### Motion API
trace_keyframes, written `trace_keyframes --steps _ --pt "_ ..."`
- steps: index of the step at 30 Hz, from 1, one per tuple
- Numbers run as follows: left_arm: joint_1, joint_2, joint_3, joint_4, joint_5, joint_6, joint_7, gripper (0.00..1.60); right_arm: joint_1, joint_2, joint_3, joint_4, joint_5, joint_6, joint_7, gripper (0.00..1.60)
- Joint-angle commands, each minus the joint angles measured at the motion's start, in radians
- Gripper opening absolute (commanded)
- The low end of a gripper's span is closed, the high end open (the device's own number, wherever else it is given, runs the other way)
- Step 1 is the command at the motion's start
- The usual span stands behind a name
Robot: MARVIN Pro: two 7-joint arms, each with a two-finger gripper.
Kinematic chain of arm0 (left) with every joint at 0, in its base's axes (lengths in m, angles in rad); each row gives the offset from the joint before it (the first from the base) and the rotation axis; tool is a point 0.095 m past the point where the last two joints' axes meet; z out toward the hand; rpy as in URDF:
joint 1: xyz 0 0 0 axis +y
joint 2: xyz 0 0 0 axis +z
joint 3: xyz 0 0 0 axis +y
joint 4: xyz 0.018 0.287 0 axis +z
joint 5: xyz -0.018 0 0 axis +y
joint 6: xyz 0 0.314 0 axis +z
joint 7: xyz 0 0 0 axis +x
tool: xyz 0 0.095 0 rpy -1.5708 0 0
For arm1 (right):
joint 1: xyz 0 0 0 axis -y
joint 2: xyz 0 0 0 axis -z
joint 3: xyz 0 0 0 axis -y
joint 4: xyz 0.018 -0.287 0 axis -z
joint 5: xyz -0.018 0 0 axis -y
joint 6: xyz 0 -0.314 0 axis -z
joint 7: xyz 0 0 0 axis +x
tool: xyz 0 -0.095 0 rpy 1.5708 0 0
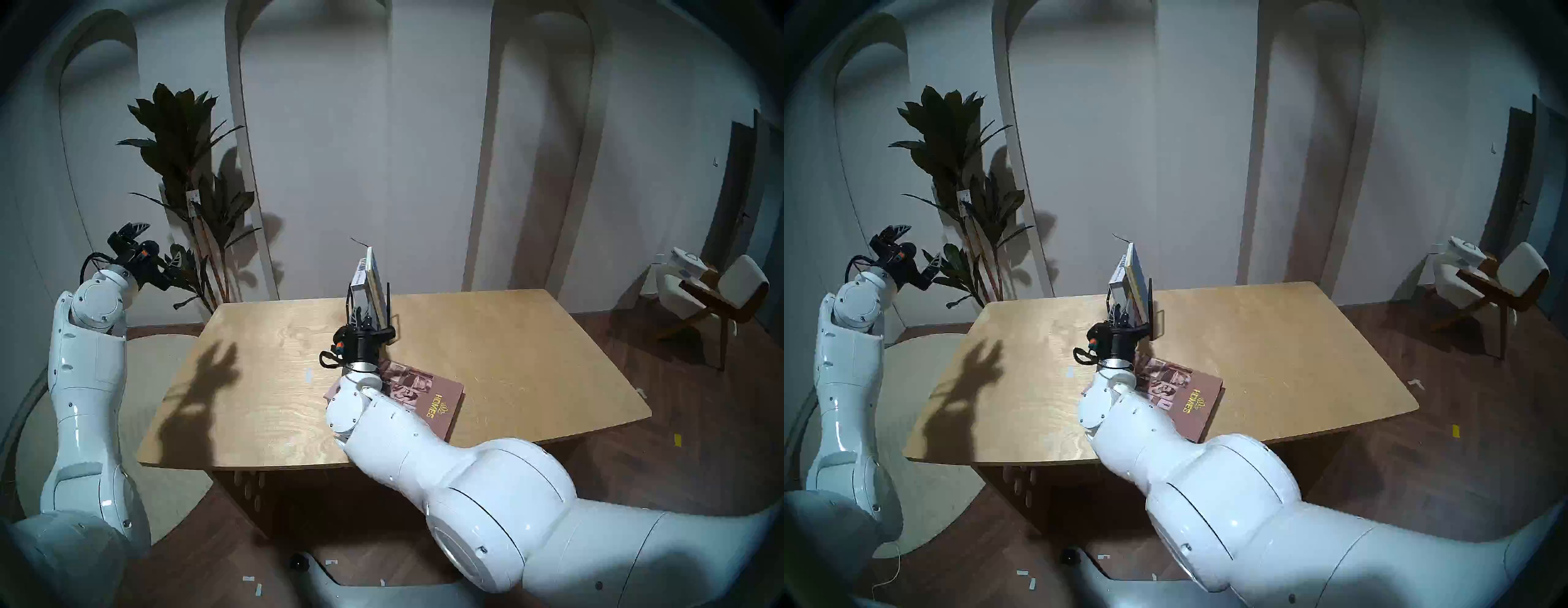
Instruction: Stack the books into one stack
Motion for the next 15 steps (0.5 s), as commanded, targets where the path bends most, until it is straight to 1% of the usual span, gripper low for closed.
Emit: trace_keyframes --steps 1,4,5,6,7,10,15 --pt "-0.032 0.013 0.002 -0.013 0.001 -0.002 0.004 1.60 0.045 -0.014 0.062 0.024 0.069 0.001 0.038 0.00" --pt "-0.032 0.013 0.002 -0.013 0.001 -0.002 0.004 1.60 0.050 -0.014 0.080 0.037 0.091 0.006 0.054 0.00" --pt "-0.033 0.013 0.003 -0.012 0.001 -0.002 0.004 1.60 0.054 -0.014 0.088 0.042 0.100 0.014 0.051 0.51" --pt "-0.033 0.014 0.003 -0.012 0.000 -0.002 0.004 1.60 0.057 -0.014 0.091 0.042 0.103 0.010 0.050 1.11" --pt "-0.033 0.014 0.003 -0.012 0.000 -0.002 0.005 1.60 0.060 -0.014 0.092 0.045 0.103 0.010 0.049 1.60" --pt "-0.033 0.014 0.004 -0.011 -0.001 -0.003 0.005 1.60 0.067 -0.014 0.103 0.044 0.115 0.005 0.040 1.60" --pt "-0.033 0.015 0.005 -0.011 -0.002 -0.003 0.005 1.60 0.083 -0.014 0.113 0.051 0.128 0.014 0.057 1.60"
